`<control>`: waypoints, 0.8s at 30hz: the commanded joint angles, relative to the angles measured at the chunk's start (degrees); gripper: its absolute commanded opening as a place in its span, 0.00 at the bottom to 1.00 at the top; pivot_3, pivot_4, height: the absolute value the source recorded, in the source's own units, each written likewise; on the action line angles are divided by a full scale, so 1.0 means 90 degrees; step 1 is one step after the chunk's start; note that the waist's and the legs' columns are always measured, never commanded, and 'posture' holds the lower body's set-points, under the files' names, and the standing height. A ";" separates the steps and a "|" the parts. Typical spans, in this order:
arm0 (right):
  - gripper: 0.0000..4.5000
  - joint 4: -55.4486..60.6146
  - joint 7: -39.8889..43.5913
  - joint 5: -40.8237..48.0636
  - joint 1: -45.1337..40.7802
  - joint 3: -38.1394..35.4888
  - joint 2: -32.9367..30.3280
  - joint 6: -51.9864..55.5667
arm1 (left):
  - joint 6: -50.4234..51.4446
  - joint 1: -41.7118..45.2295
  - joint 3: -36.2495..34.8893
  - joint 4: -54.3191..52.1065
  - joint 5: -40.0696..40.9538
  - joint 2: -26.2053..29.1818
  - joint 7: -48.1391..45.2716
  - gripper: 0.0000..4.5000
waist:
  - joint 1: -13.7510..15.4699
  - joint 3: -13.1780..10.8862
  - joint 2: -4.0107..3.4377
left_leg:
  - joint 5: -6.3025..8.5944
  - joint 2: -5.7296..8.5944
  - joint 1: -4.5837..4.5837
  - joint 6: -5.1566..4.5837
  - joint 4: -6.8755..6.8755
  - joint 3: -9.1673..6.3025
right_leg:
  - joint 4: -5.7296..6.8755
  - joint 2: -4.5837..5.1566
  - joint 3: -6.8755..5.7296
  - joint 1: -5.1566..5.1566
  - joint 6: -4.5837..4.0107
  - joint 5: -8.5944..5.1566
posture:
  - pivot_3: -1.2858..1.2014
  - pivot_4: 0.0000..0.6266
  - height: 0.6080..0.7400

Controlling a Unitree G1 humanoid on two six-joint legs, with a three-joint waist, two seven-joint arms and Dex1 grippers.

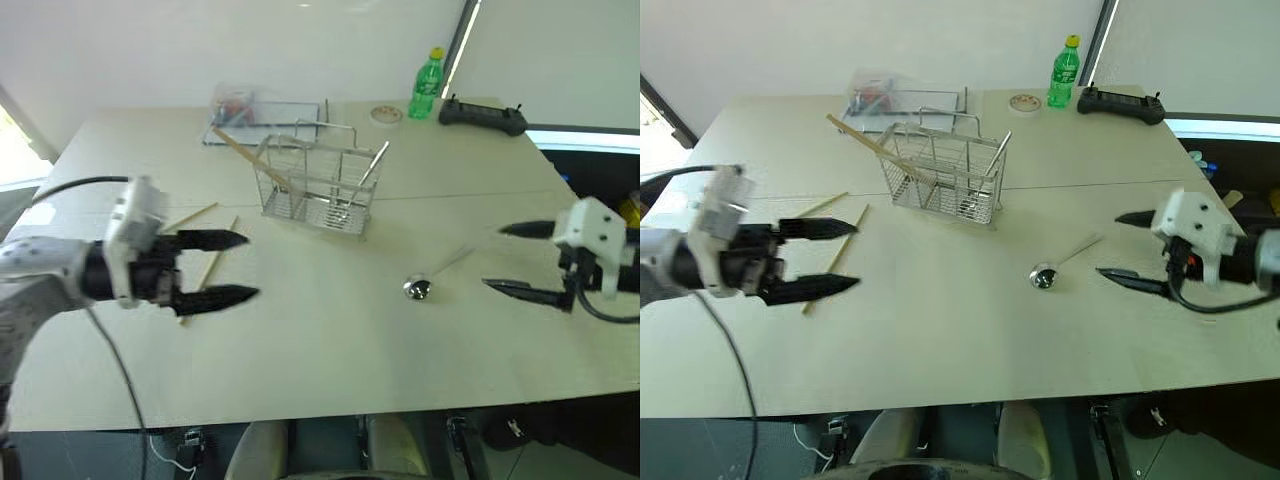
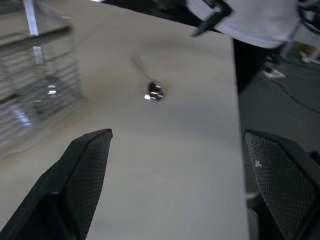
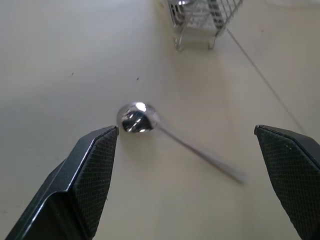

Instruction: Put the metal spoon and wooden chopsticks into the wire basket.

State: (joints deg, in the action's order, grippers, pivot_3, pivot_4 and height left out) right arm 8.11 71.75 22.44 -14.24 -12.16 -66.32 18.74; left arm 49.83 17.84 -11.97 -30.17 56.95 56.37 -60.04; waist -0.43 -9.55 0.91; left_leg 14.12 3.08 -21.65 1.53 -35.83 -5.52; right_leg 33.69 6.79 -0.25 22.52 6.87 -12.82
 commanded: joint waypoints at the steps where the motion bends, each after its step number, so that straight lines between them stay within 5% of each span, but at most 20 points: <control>1: 1.00 -0.0860 0.0716 -0.0584 -0.1049 0.1044 0.0098 -0.0657 | -0.0102 0.0428 0.0566 0.0002 -0.0217 -0.0151 -0.0077 0.99 | -0.0026 -0.0004 0.0003 | 0.0000 0.0001 0.0000 0.0000 0.0008 0.0000 | 0.0000 0.0000 0.0002 0.0002 0.0000 0.0000 | 0.52 0.24 0.89; 10: 1.00 -0.4079 0.1790 -0.2542 -0.3200 0.3178 0.1078 -0.2760 | -0.0253 0.0613 0.0771 -0.0188 -0.0246 -0.0489 0.0013 0.99 | -0.0070 -0.0011 0.0010 | 0.0001 0.0012 0.0000 -0.0001 0.0031 0.0022 | 0.0001 -0.0001 0.0012 0.0022 0.0007 0.0001 | 0.52 0.24 0.89; 17: 1.00 -0.6742 0.1069 -0.3696 -0.4582 0.3727 0.2021 -0.4358 | -0.0182 0.0437 0.0698 -0.0430 -0.0164 -0.0316 -0.0013 0.99 | -0.0083 -0.0013 0.0011 | -0.0001 0.0013 0.0024 0.0002 0.0025 0.0038 | 0.0035 -0.0004 0.0029 0.0018 0.0006 0.0001 | 0.52 0.24 0.89; 24: 1.00 -0.7594 0.1309 -0.3951 -0.4963 0.3785 0.2515 -0.4835 | -0.0208 0.0327 0.0635 -0.0469 -0.0133 -0.0192 -0.0019 0.99 | -0.0071 -0.0014 0.0012 | -0.0002 0.0014 0.0024 0.0004 0.0027 0.0034 | 0.0045 -0.0009 0.0030 0.0021 0.0007 0.0002 | 0.52 0.24 0.89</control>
State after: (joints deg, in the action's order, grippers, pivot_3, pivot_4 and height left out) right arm -59.46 82.17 -12.81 -57.33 22.08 -43.84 -23.68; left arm 48.42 20.53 -4.22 -32.82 55.00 53.88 -59.85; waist -1.07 -9.67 1.02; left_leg 14.10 3.20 -21.42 1.56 -35.59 -5.22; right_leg 34.09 6.71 0.02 22.70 6.93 -12.81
